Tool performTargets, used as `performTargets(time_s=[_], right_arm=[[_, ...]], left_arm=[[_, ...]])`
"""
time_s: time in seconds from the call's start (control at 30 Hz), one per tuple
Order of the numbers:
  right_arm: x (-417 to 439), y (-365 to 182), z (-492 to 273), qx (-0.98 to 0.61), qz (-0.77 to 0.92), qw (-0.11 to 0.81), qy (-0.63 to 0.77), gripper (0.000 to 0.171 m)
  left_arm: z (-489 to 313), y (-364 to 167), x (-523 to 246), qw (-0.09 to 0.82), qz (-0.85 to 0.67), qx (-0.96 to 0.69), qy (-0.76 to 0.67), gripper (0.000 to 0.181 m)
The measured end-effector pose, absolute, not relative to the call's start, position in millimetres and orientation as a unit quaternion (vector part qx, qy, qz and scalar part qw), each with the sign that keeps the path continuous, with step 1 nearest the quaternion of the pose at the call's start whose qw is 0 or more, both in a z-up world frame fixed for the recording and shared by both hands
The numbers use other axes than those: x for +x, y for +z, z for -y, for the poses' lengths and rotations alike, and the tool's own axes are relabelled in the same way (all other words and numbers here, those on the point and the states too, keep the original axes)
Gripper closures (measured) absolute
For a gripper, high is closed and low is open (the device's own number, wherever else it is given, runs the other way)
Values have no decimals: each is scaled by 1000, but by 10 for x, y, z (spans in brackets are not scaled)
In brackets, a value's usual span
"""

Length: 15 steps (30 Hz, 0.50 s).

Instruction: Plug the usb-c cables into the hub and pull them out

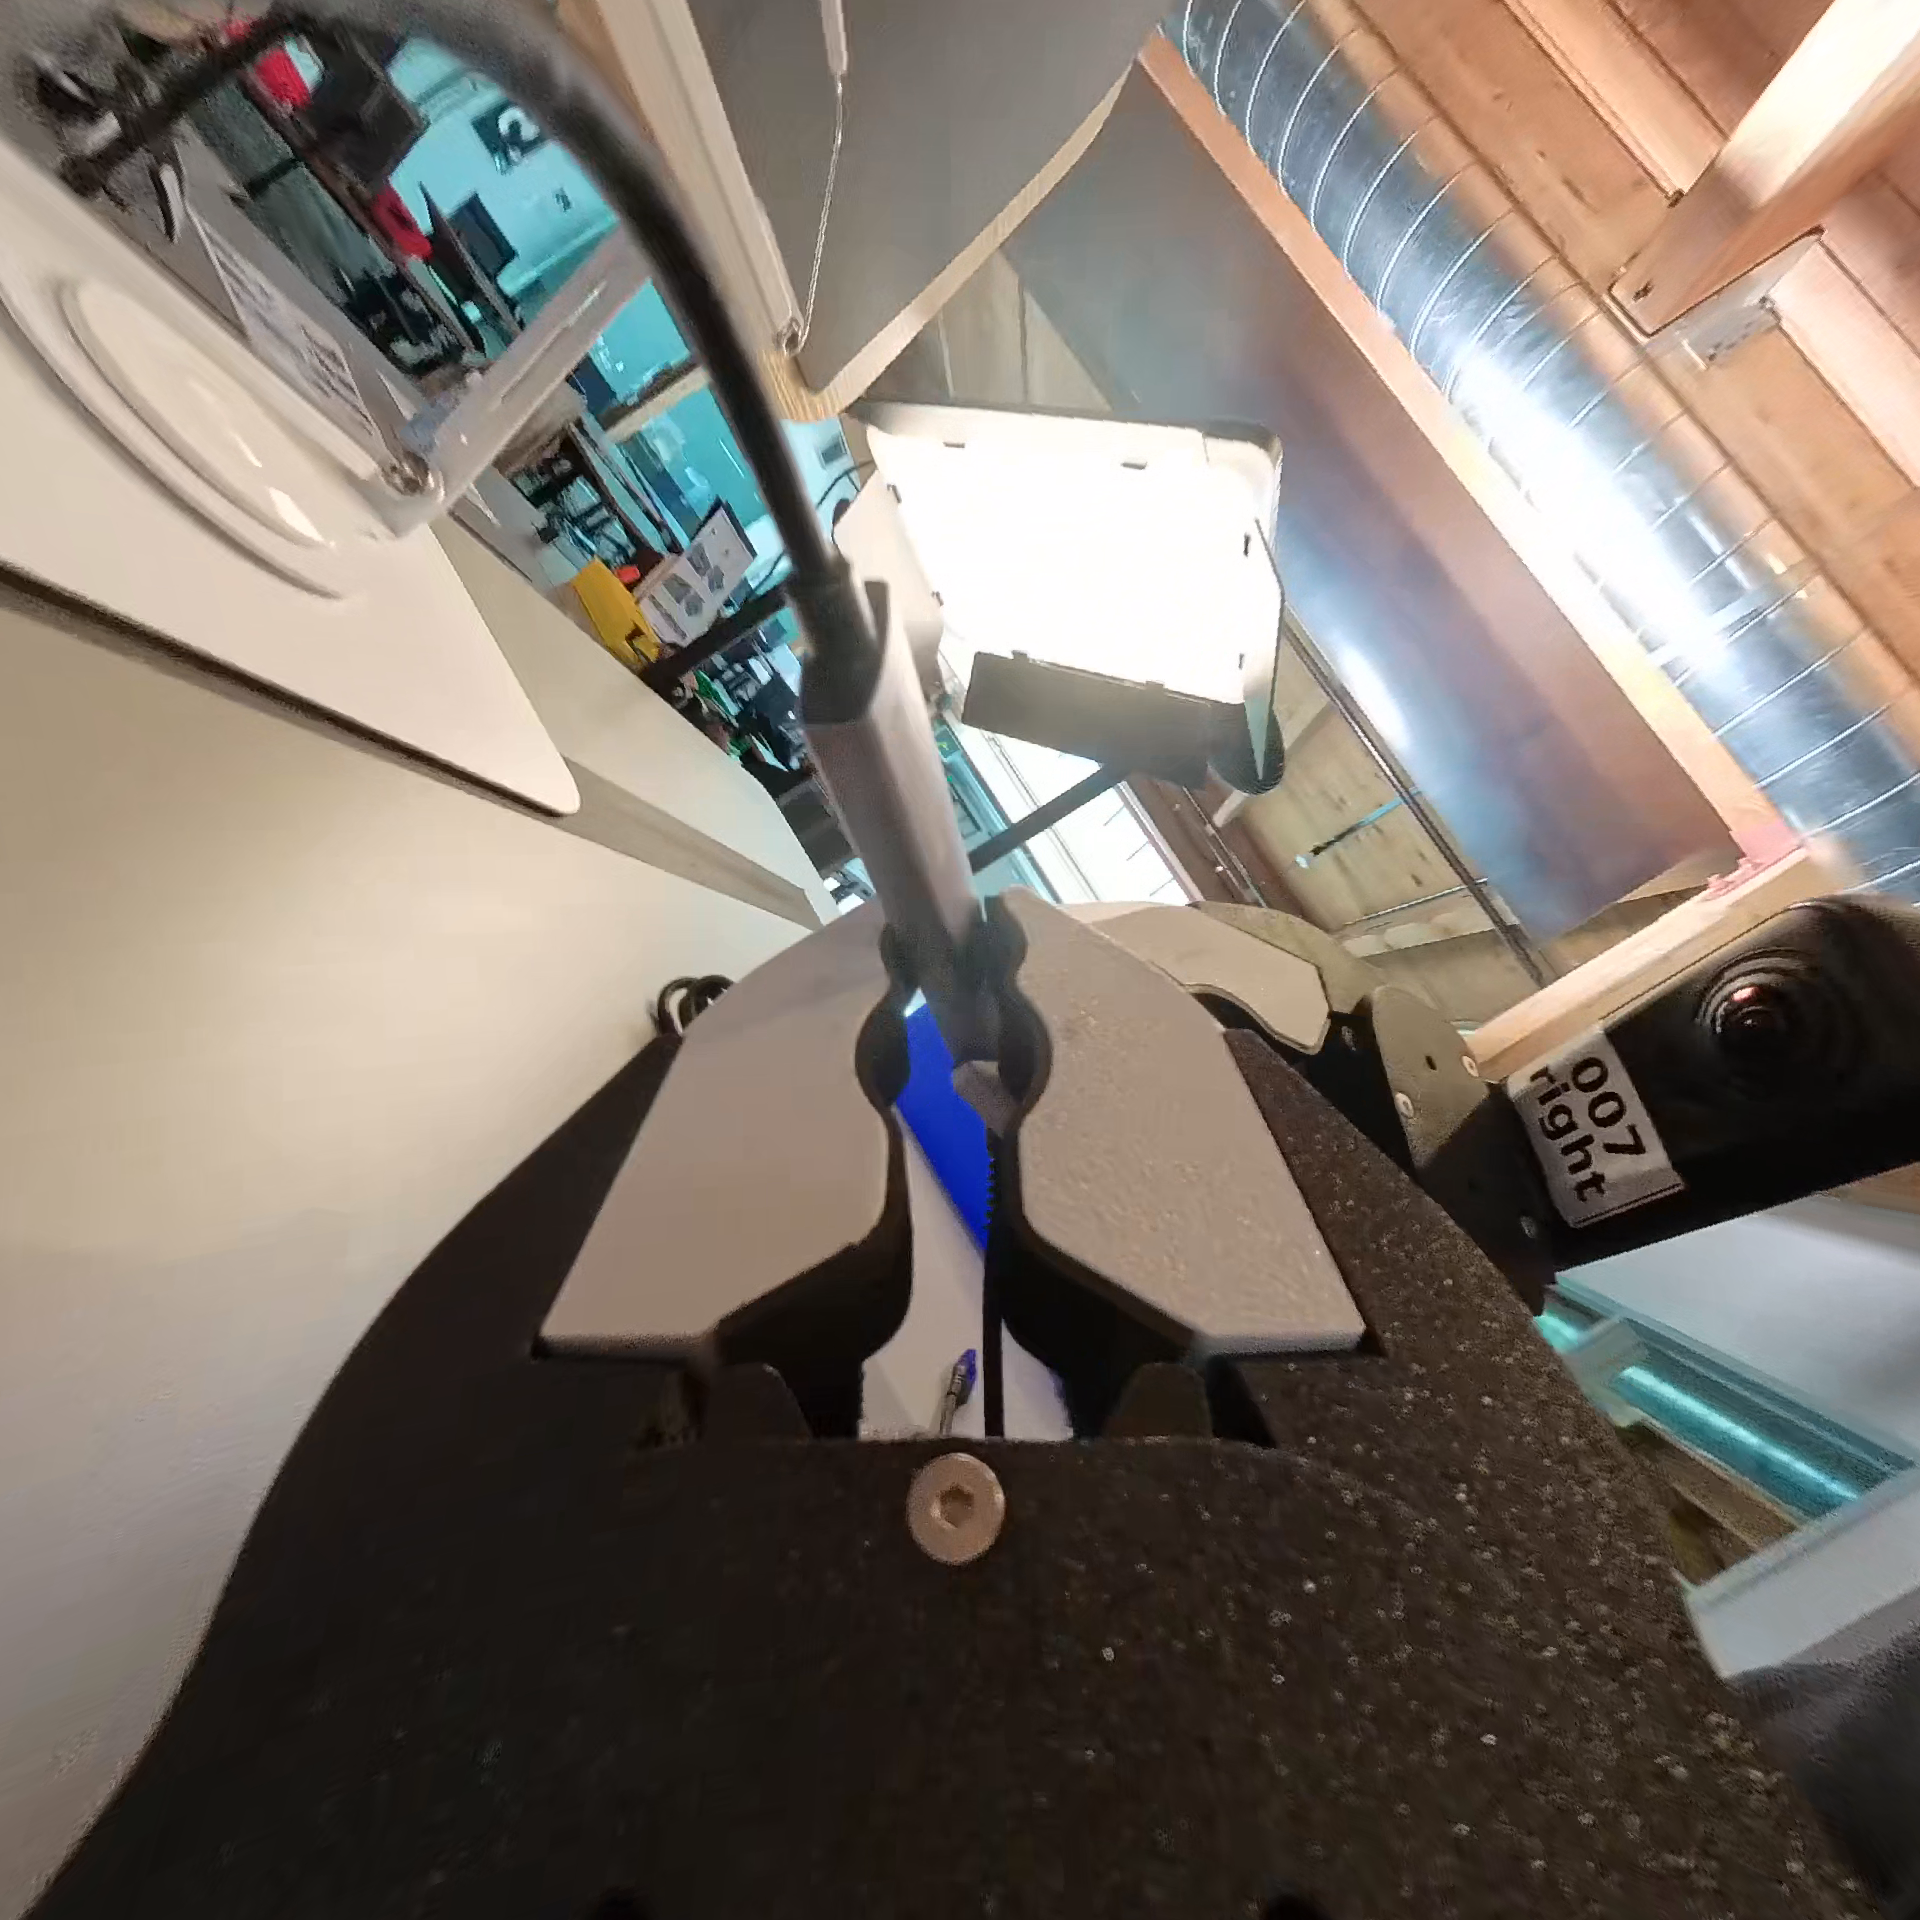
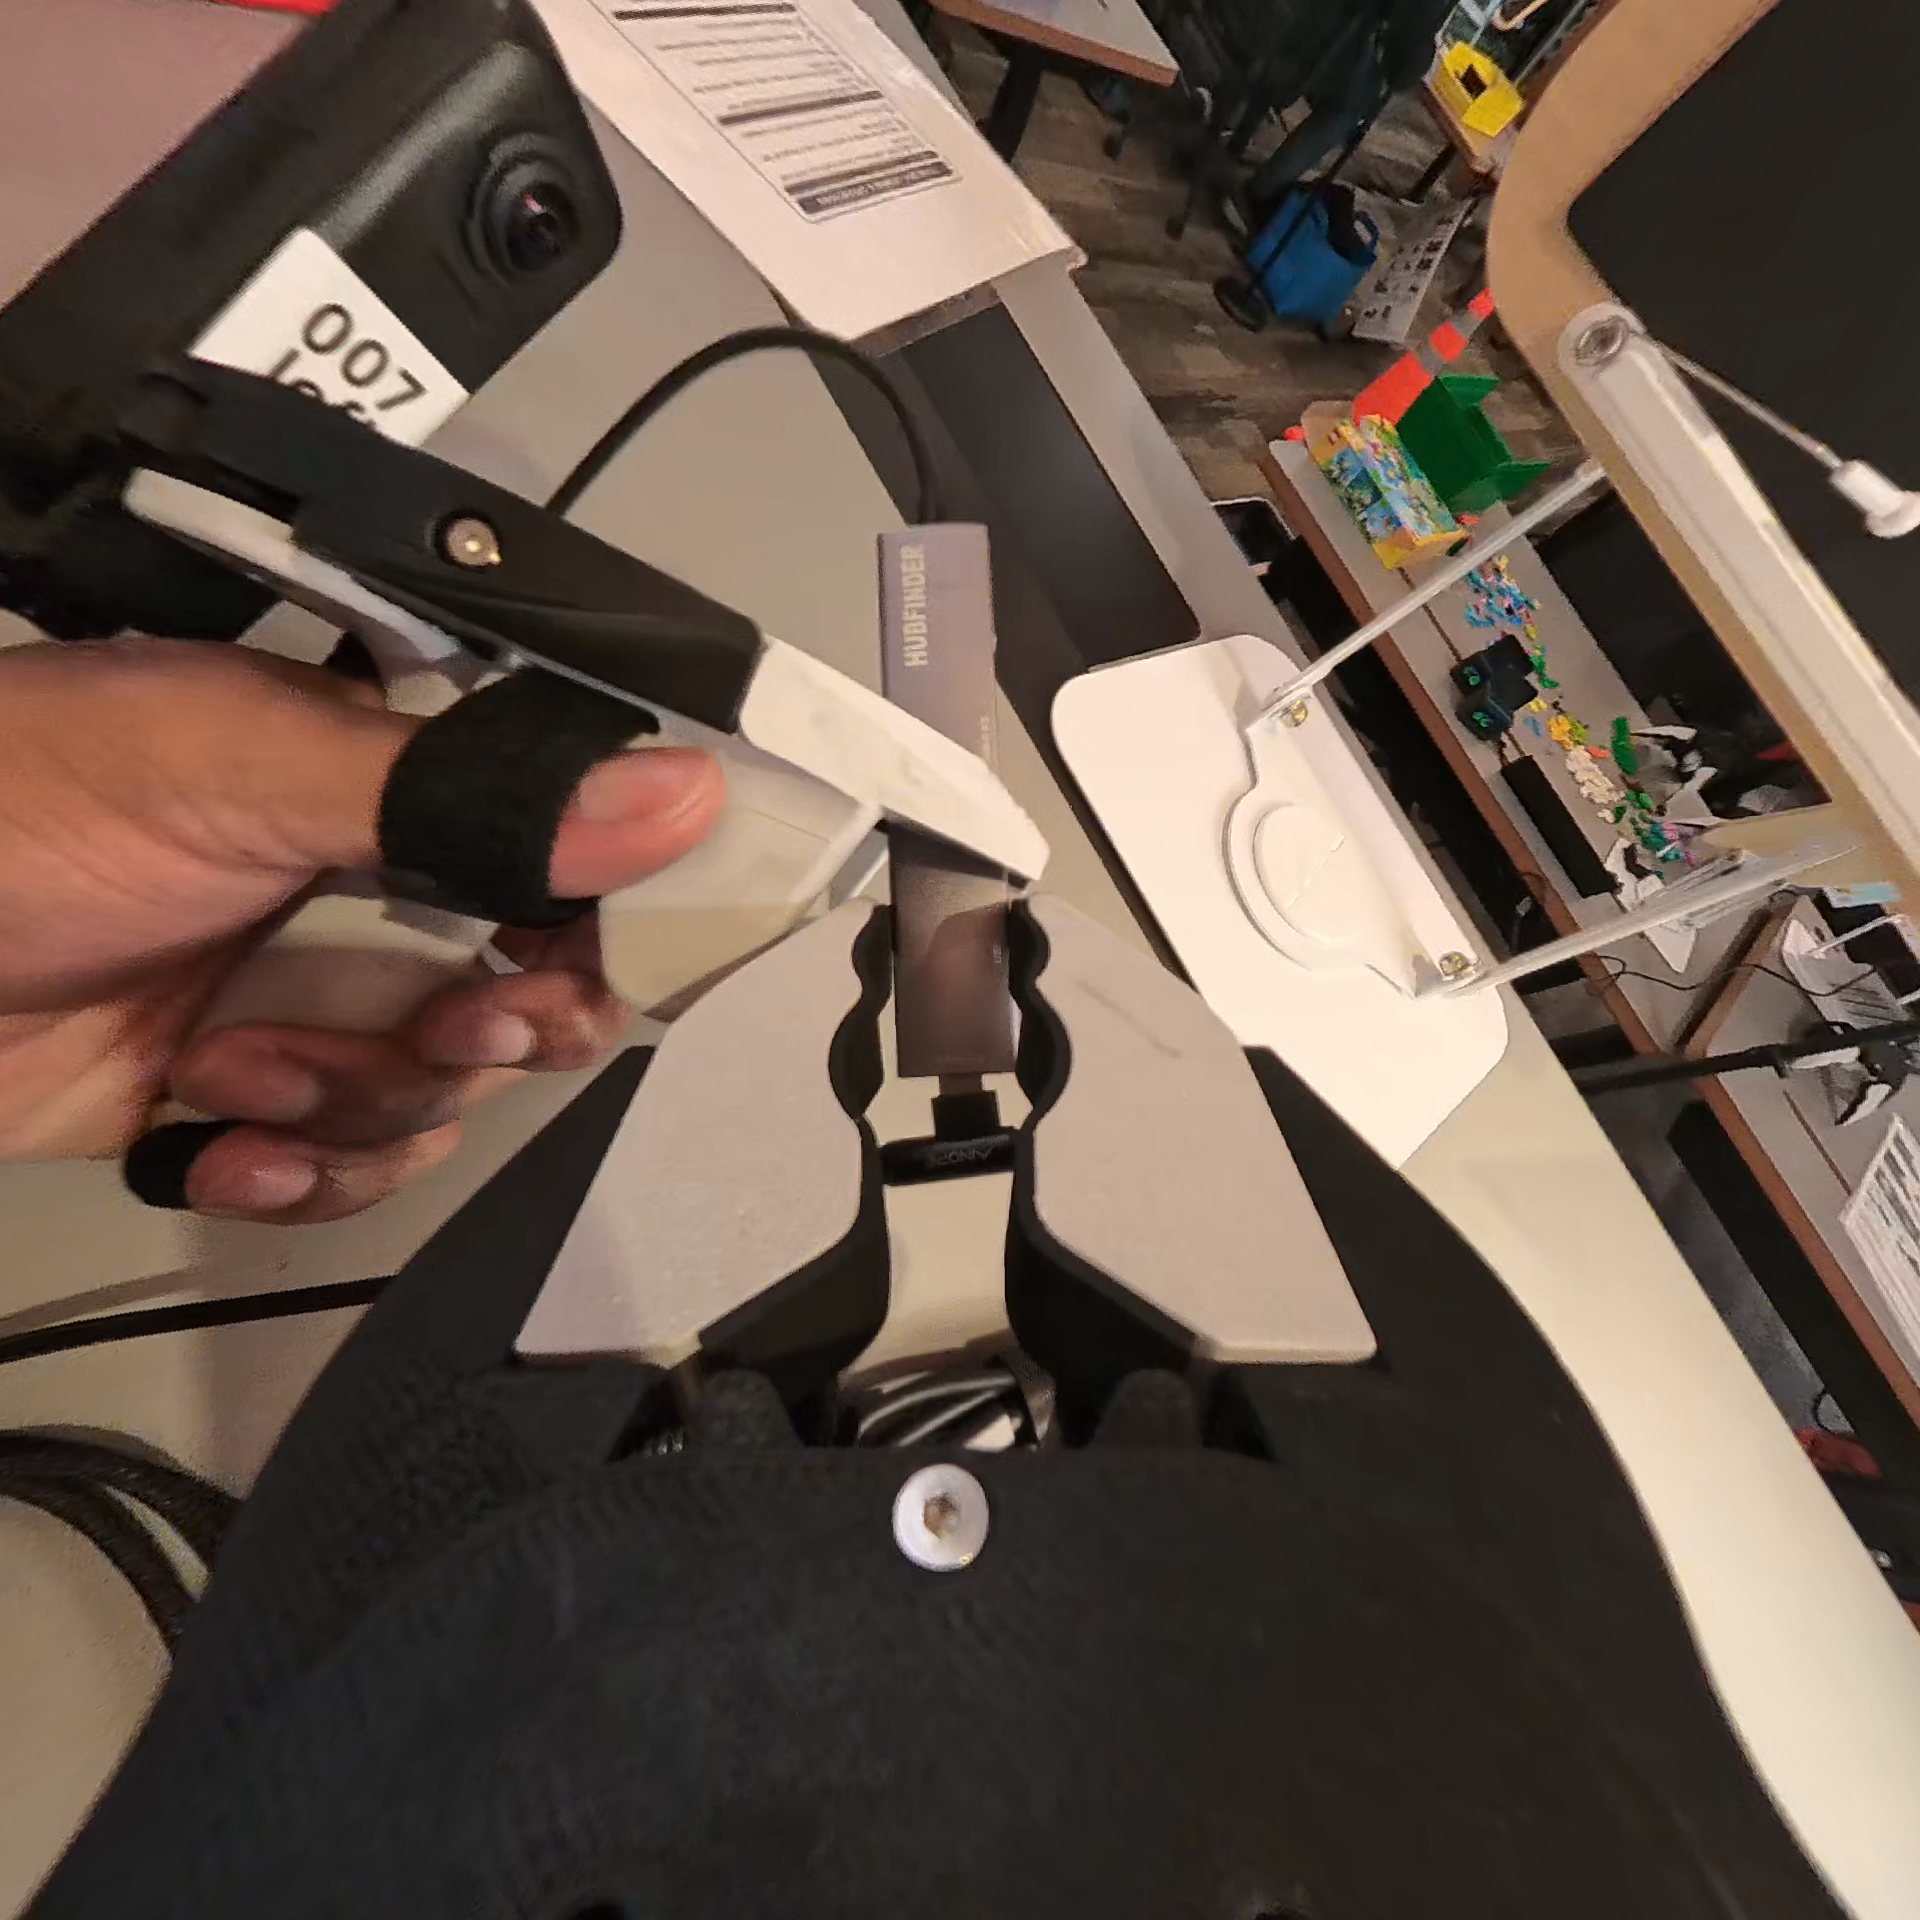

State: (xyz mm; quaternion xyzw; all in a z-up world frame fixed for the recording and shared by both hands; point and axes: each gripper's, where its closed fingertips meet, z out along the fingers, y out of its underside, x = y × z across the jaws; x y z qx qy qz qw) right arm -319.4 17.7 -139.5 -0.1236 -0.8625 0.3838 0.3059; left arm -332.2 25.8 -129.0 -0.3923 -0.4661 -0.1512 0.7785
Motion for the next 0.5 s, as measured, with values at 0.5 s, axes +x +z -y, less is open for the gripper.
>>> performTargets(time_s=[0.5], right_arm=[[-2955,-1604,-437,-143,852,242,442,126]], left_arm=[[-410,-1257,-3057,752,352,-522,-194,171]])
